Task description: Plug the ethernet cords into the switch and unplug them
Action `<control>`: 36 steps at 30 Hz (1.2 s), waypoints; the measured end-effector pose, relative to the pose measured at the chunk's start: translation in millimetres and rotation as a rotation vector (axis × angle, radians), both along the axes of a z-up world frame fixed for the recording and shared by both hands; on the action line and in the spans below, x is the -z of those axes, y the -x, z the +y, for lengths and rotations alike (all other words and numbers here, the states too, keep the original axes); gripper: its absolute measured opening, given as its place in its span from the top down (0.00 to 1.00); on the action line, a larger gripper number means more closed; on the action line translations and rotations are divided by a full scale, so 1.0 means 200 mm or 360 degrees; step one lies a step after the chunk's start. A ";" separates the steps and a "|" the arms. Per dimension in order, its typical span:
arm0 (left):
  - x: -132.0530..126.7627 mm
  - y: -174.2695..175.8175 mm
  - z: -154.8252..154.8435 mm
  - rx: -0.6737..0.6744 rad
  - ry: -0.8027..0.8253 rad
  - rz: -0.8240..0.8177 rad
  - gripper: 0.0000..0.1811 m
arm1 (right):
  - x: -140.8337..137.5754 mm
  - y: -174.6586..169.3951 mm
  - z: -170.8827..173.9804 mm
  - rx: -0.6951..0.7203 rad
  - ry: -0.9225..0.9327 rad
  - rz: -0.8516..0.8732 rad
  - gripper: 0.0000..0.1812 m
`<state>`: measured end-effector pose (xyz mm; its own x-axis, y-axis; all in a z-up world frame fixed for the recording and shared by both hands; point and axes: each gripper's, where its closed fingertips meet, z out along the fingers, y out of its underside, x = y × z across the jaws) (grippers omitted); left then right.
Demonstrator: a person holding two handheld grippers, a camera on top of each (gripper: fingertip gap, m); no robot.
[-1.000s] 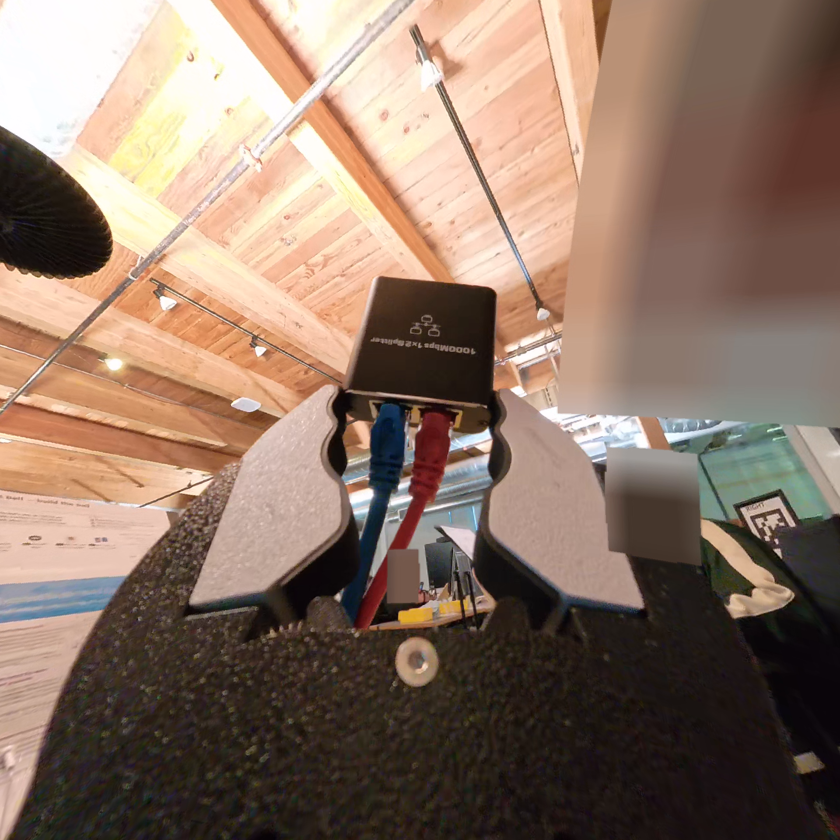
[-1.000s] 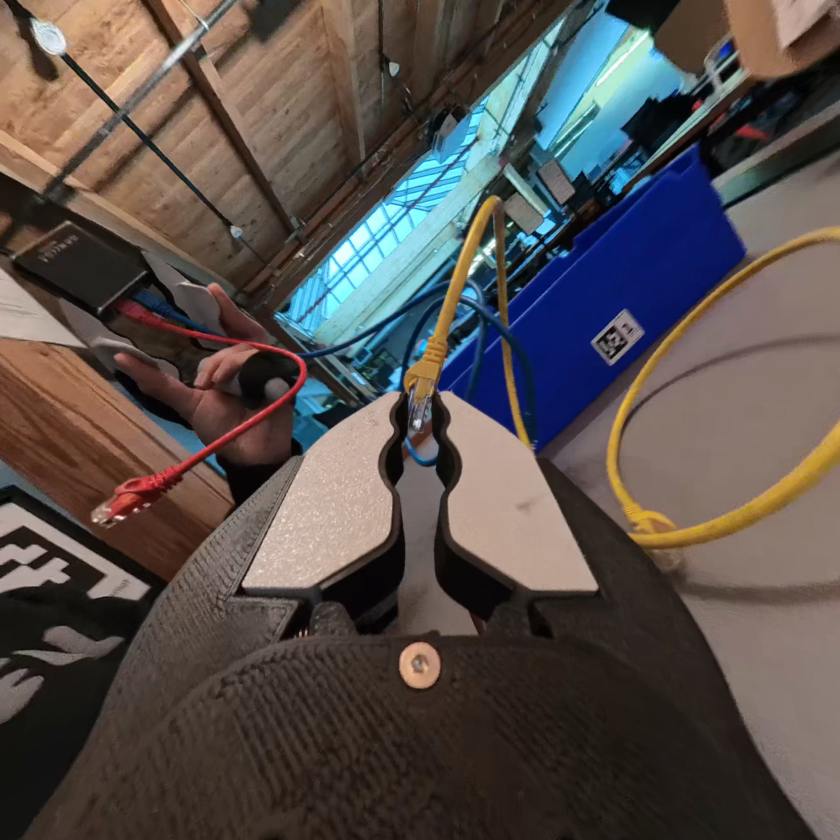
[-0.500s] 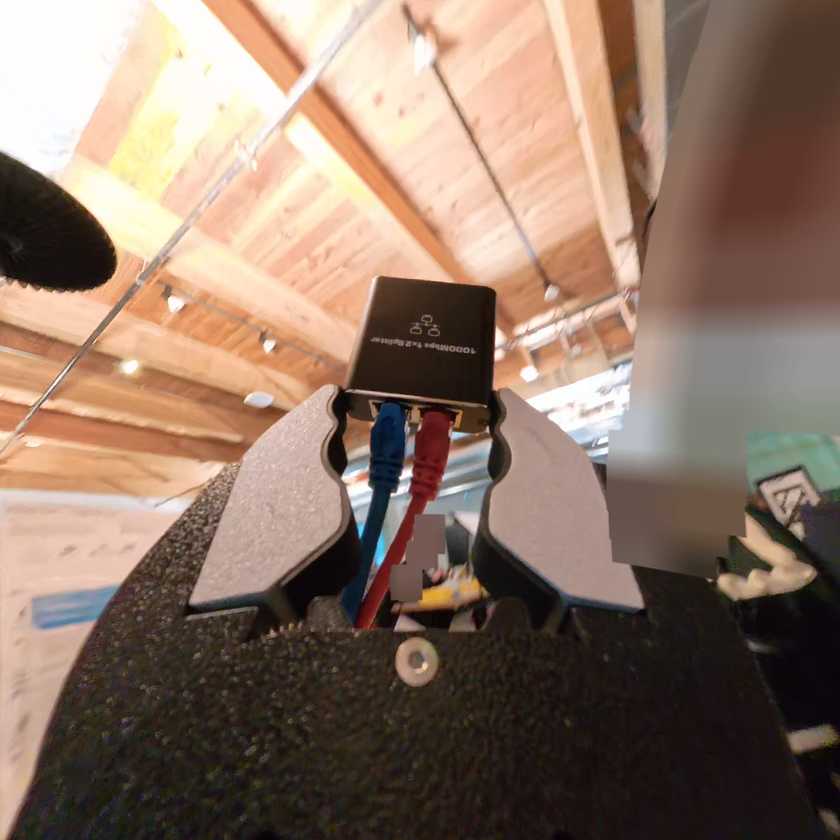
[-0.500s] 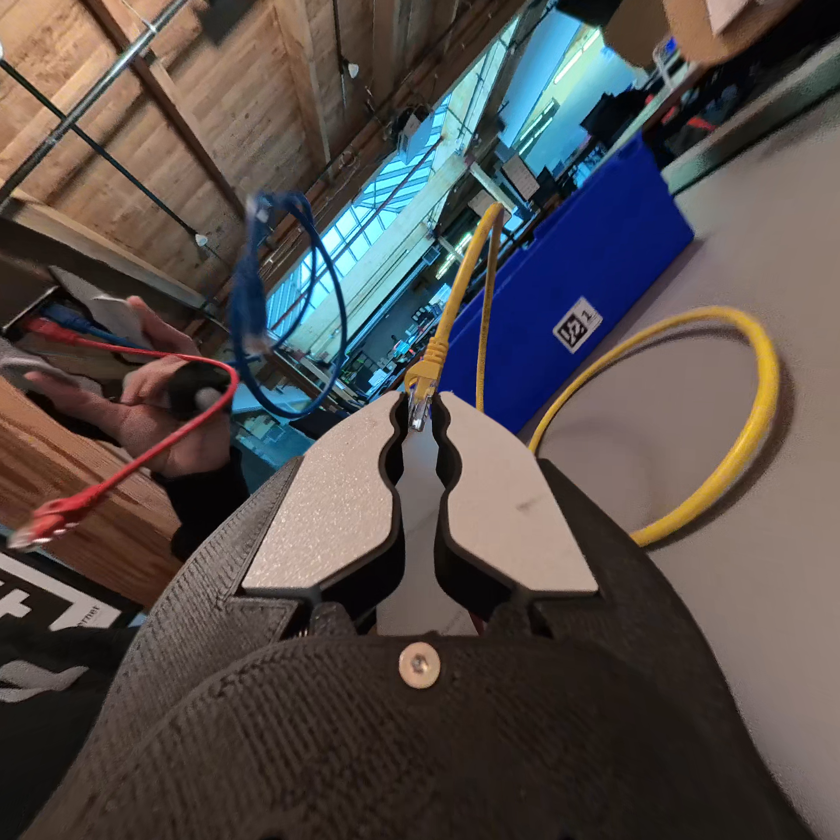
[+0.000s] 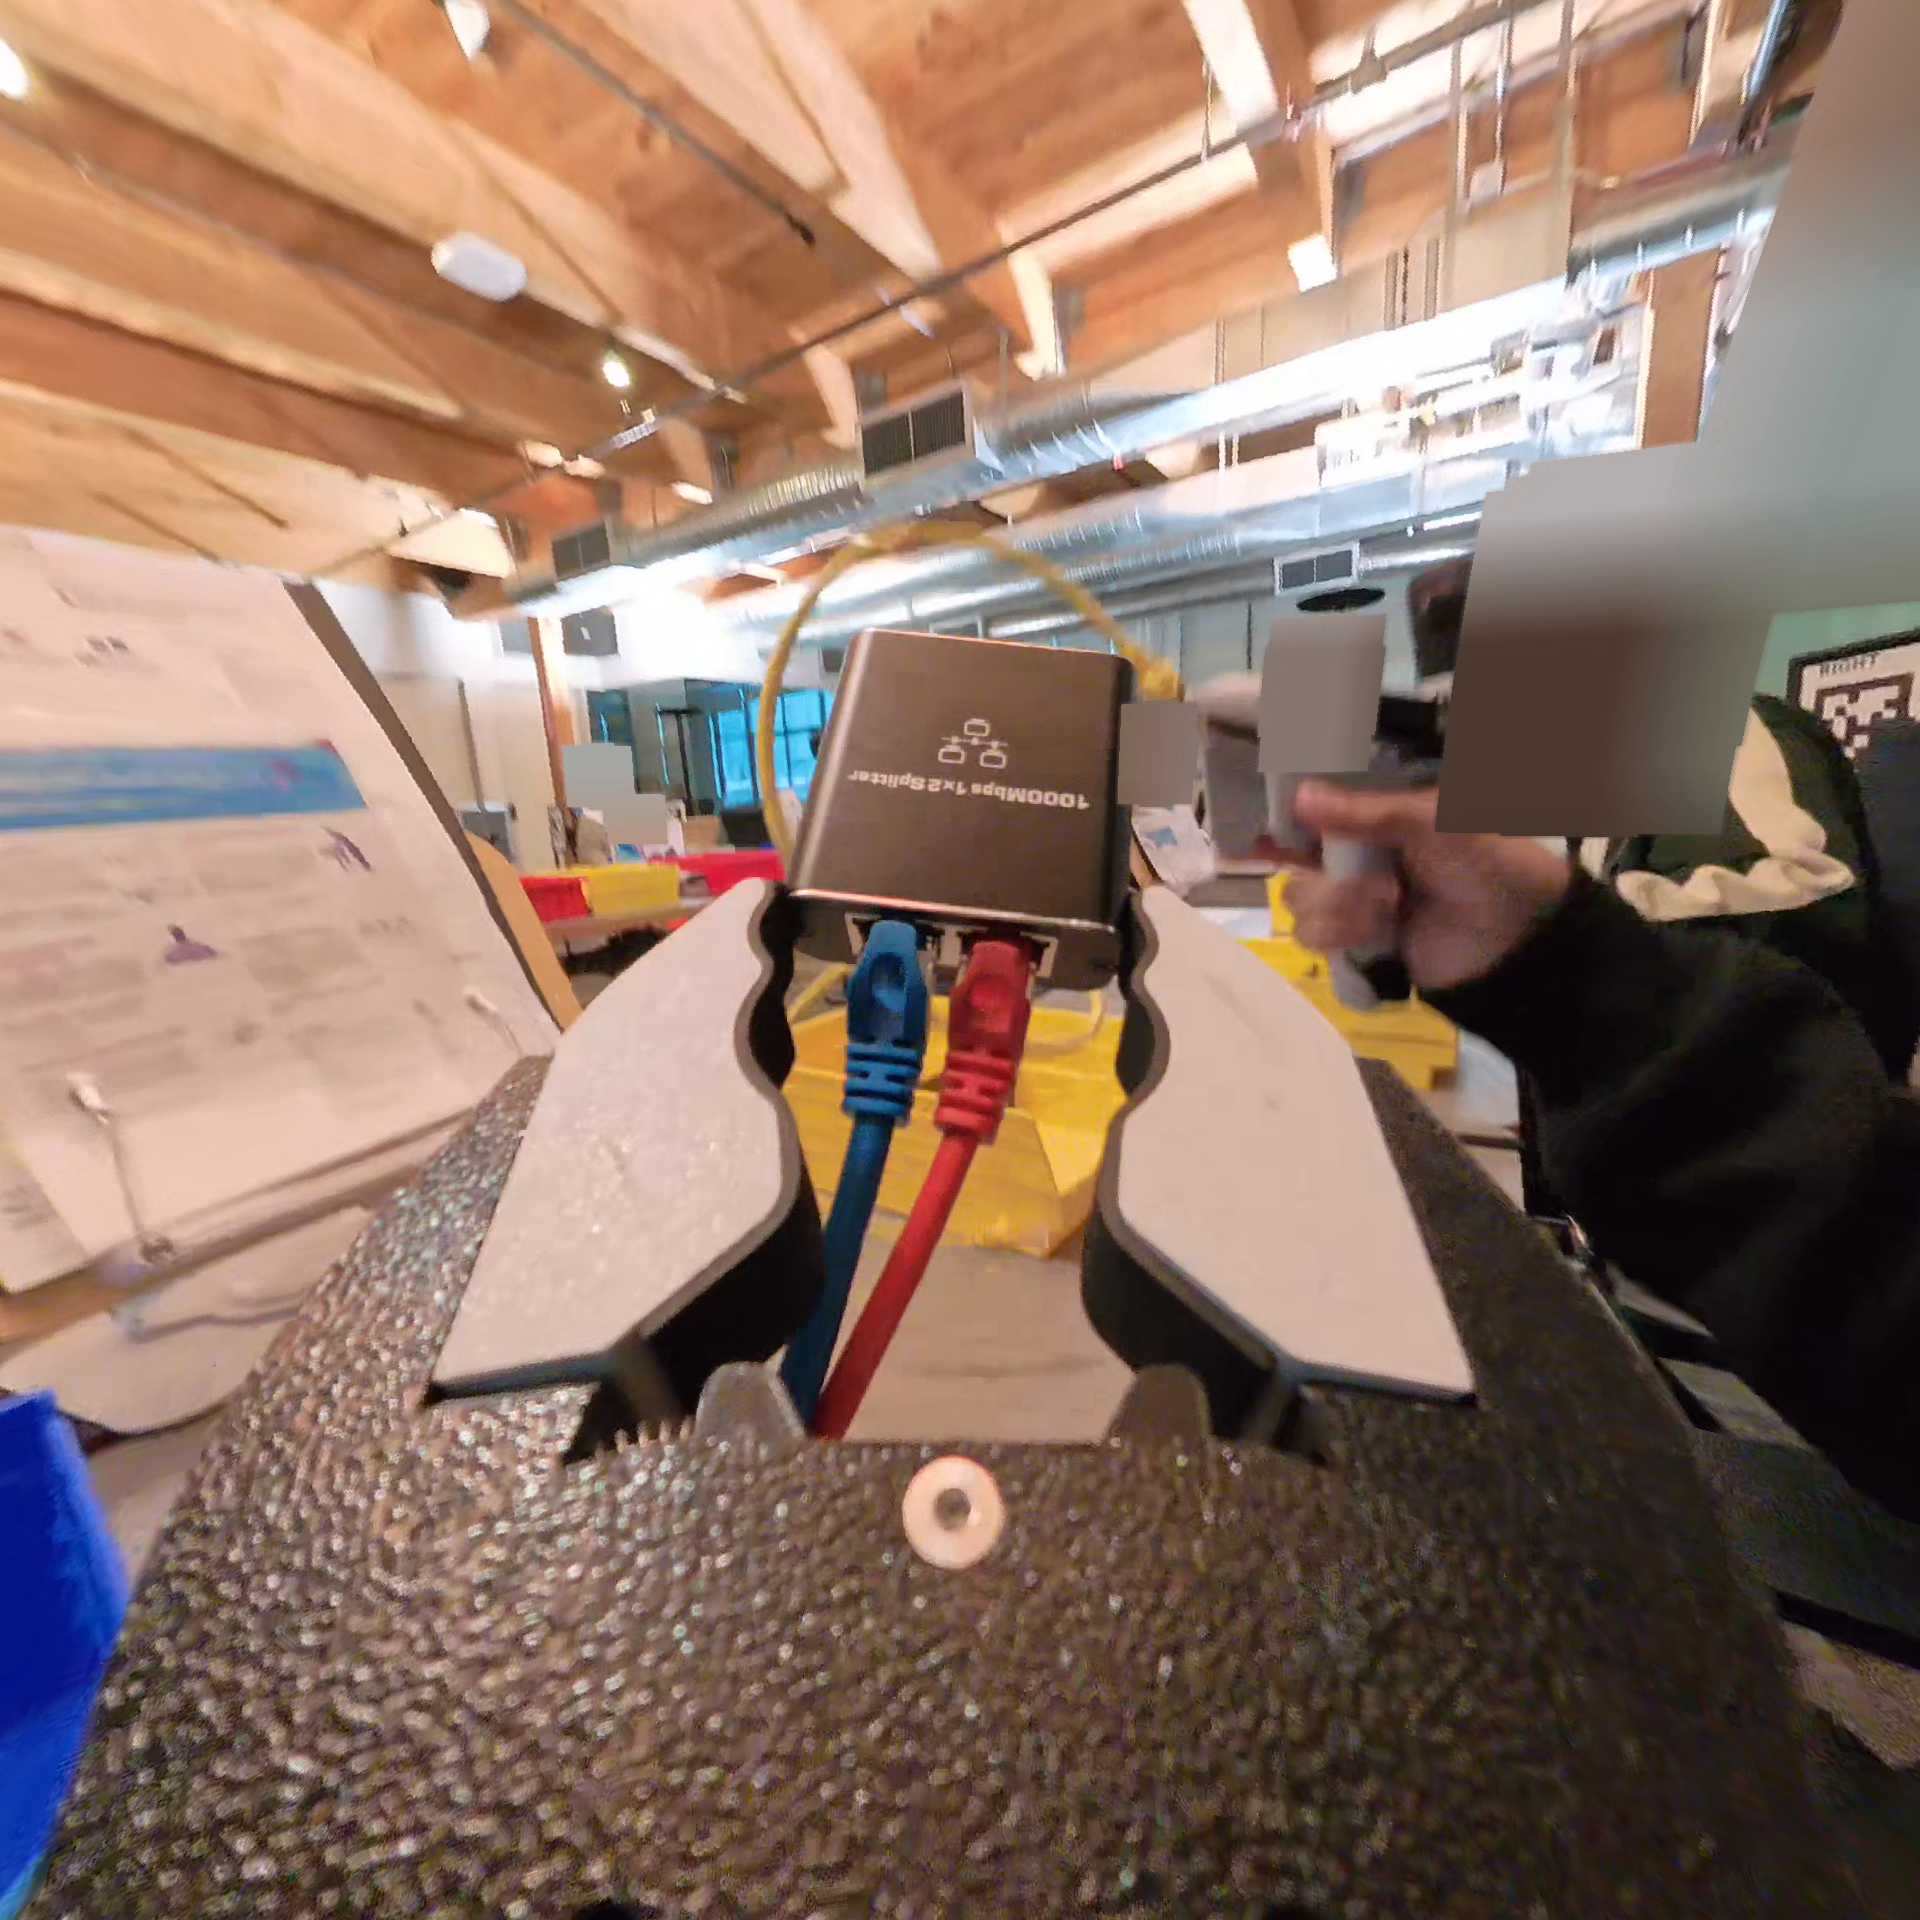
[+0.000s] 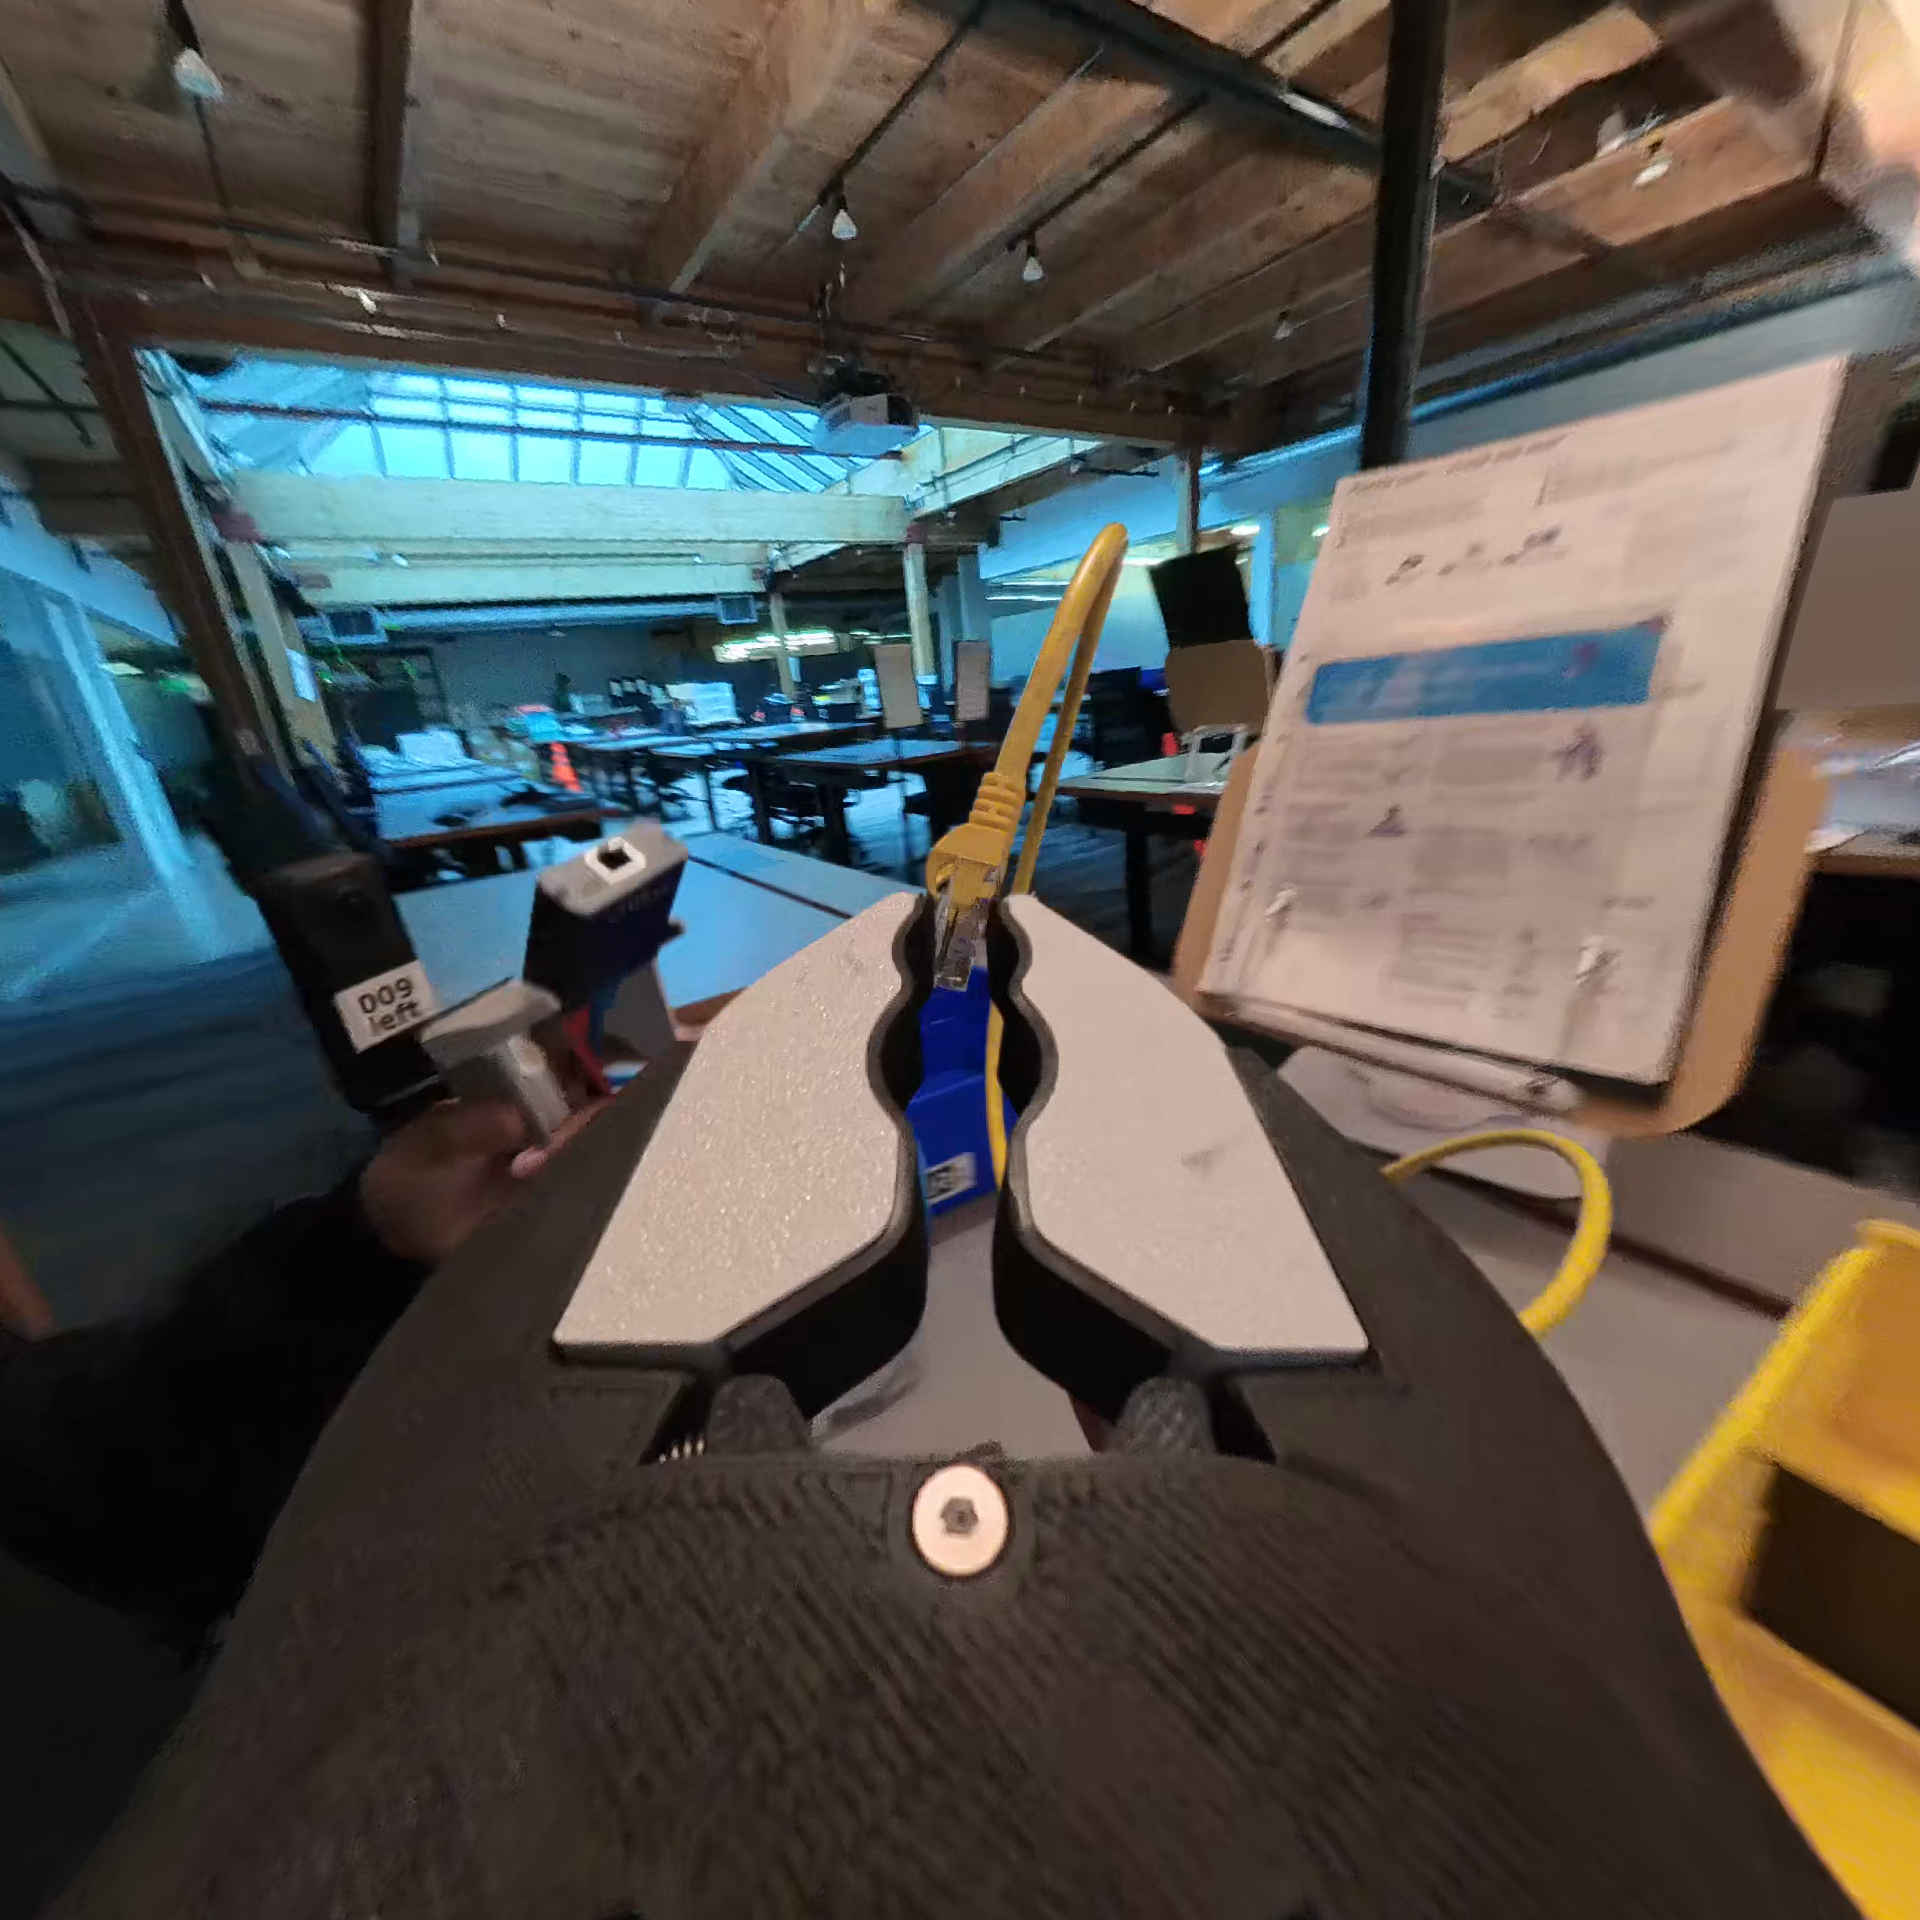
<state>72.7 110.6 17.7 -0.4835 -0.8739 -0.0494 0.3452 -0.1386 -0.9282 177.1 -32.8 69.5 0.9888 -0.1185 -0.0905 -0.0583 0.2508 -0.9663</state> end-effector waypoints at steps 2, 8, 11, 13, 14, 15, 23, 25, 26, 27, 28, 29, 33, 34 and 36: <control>0.07 -0.05 -0.03 0.0037 -0.0008 0.0062 0.67 | -0.10 -0.07 -0.10 0.0105 0.0000 -0.0079 0.94; 0.20 -0.13 -0.05 0.0084 -0.0030 0.0186 0.67 | -0.18 -0.37 -0.40 0.0367 0.0032 -0.0087 0.94; 0.21 -0.13 -0.05 0.0107 -0.0024 0.0192 0.67 | -0.03 -0.55 -0.49 0.0405 0.0171 -0.0187 0.94; 0.21 -0.14 -0.04 0.0105 -0.0024 0.0201 0.67 | 0.12 -0.66 -0.52 0.0359 0.0252 -0.0190 0.94; 0.22 -0.14 -0.04 0.0102 -0.0022 0.0202 0.67 | 0.19 -0.69 -0.52 0.0260 0.0251 -0.0122 0.94; 0.22 -0.14 -0.04 0.0106 -0.0016 0.0201 0.67 | 0.28 -0.75 -0.53 0.0254 0.0286 -0.0043 0.94; 0.24 -0.16 -0.06 0.0125 -0.0011 0.0209 0.67 | 0.58 -0.98 -0.55 0.0486 0.0629 -0.0070 0.94; 0.24 -0.16 -0.05 0.0122 -0.0005 0.0211 0.67 | 0.56 -0.99 -0.52 0.0458 0.0681 -0.0146 0.94; 0.24 -0.16 -0.06 0.0124 -0.0002 0.0209 0.67 | 0.55 -1.00 -0.49 0.0443 0.0722 -0.0206 0.94; 0.24 -0.16 -0.06 0.0134 0.0003 0.0212 0.67 | 0.53 -1.00 -0.47 0.0428 0.0773 -0.0279 0.95; 0.24 -0.16 -0.06 0.0136 0.0008 0.0210 0.67 | 0.52 -1.00 -0.44 0.0391 0.0821 -0.0370 0.94; 0.23 -0.15 -0.06 0.0135 0.0011 0.0198 0.67 | 0.50 -0.98 -0.41 0.0306 0.0846 -0.0485 0.94; 0.20 -0.14 -0.05 0.0142 0.0016 0.0161 0.67 | 0.44 -1.00 -0.32 0.0170 0.0871 -0.0506 0.94; 0.20 -0.13 -0.05 0.0139 0.0012 0.0160 0.67 | 0.44 -1.03 -0.31 0.0176 0.0885 -0.0499 0.94; 0.20 -0.13 -0.05 0.0137 0.0017 0.0149 0.67 | 0.44 -1.10 -0.31 0.0250 0.0966 -0.0534 0.94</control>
